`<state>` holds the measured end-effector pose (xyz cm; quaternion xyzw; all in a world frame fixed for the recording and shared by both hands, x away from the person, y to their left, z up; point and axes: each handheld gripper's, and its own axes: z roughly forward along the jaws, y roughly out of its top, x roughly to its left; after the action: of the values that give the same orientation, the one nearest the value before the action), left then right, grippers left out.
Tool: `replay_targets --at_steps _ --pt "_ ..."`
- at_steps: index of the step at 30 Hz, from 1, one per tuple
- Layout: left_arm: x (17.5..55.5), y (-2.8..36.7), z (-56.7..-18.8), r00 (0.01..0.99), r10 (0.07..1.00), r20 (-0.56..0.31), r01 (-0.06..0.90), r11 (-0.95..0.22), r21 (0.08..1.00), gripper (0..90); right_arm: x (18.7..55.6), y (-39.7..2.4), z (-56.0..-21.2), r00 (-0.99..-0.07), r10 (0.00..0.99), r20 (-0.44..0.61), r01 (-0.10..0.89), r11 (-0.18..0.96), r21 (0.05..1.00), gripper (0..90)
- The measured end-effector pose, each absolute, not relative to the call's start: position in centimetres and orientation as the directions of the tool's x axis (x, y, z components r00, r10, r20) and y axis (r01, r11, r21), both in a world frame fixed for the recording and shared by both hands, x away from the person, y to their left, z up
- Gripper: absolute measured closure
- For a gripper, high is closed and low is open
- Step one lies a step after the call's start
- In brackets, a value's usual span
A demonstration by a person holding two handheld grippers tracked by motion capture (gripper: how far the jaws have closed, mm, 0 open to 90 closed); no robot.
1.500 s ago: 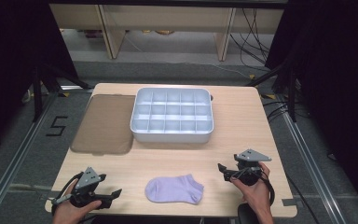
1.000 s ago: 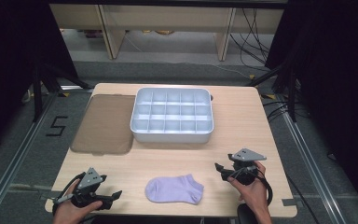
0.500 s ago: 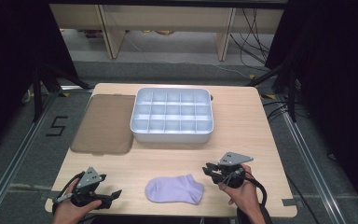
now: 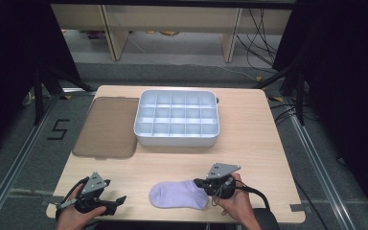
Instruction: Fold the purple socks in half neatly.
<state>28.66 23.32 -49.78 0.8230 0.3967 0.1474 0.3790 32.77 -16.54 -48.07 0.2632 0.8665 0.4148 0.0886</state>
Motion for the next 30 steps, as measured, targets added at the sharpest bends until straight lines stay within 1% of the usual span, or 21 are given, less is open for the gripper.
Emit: replay_targets --at_steps 2,5,7,9,12,14,15,16,17,19,20,21,23,24,26,27,30 --pt "28.6 23.2 -49.8 0.649 0.759 -0.053 0.534 -0.406 0.742 16.3 32.8 -16.0 -48.3 -0.863 0.504 0.044 0.357 0.544 0.760 90.0" --pt "28.7 23.1 -49.8 0.655 0.755 -0.043 0.531 -0.419 0.737 16.3 32.6 -14.9 -48.4 -0.873 0.486 0.030 0.346 0.576 0.741 90.0" --pt "28.6 23.0 -49.8 0.653 0.756 -0.052 0.533 -0.410 0.740 16.4 32.5 -14.3 -48.7 -0.877 0.479 0.033 0.348 0.586 0.732 90.0" --pt "28.6 23.0 -49.8 0.653 0.756 -0.051 0.532 -0.410 0.741 16.4 32.6 -13.8 -48.9 -0.880 0.475 -0.001 0.334 0.620 0.710 90.0" --pt "28.6 22.9 -49.9 0.656 0.753 -0.055 0.539 -0.416 0.732 16.3 32.6 -13.1 -49.2 -0.891 0.455 -0.012 0.315 0.636 0.705 90.0" --pt "28.7 22.8 -49.9 0.665 0.746 -0.031 0.526 -0.439 0.728 16.4 32.5 -12.6 -49.4 -0.886 0.464 -0.008 0.333 0.650 0.683 90.0" --pt "28.7 22.9 -49.7 0.680 0.733 -0.021 0.520 -0.461 0.719 16.6 32.6 -12.3 -49.5 -0.893 0.450 -0.029 0.315 0.668 0.674 90.0" --pt "28.7 22.6 -49.9 0.658 0.751 -0.055 0.536 -0.416 0.735 16.6 32.6 -11.9 -49.6 -0.900 0.435 -0.038 0.302 0.682 0.666 90.0" --pt "28.7 22.6 -49.9 0.659 0.750 -0.055 0.533 -0.414 0.738 17.0 32.5 -11.5 -49.7 -0.895 0.445 -0.031 0.320 0.689 0.650 90.0" --pt "28.7 22.7 -49.8 0.676 0.736 -0.036 0.527 -0.449 0.722 17.4 32.8 -10.7 -50.0 -0.908 0.414 -0.063 0.285 0.722 0.630 90.0" --pt "28.7 22.6 -49.9 0.675 0.737 -0.039 0.521 -0.438 0.732 17.4 32.7 -10.2 -50.1 -0.907 0.416 -0.057 0.296 0.730 0.615 90.0" --pt "28.6 22.5 -49.9 0.667 0.743 -0.057 0.534 -0.424 0.731 17.5 32.7 -9.9 -50.2 -0.907 0.419 -0.044 0.305 0.726 0.616 90.0" --pt "28.7 22.7 -49.7 0.688 0.725 -0.024 0.515 -0.465 0.721 17.6 32.9 -9.5 -50.2 -0.908 0.417 -0.048 0.300 0.726 0.618 90.0" --pt "28.8 22.5 -49.9 0.679 0.733 -0.042 0.516 -0.436 0.737 17.7 33.0 -9.2 -50.1 -0.912 0.407 -0.051 0.294 0.734 0.613 90.0" --pt "28.8 22.4 -49.8 0.682 0.730 -0.042 0.519 -0.443 0.731 17.9 33.2 -9.0 -50.2 -0.908 0.417 -0.046 0.303 0.728 0.615 90.0" --pt "28.8 22.4 -49.8 0.694 0.719 -0.032 0.513 -0.463 0.723 18.0 33.4 -8.9 -50.2 -0.913 0.405 -0.054 0.287 0.730 0.620 90.0" --pt "28.9 22.0 -49.9 0.675 0.735 -0.061 0.533 -0.429 0.729 18.2 33.7 -8.6 -50.2 -0.906 0.421 -0.040 0.308 0.721 0.620 90.0"
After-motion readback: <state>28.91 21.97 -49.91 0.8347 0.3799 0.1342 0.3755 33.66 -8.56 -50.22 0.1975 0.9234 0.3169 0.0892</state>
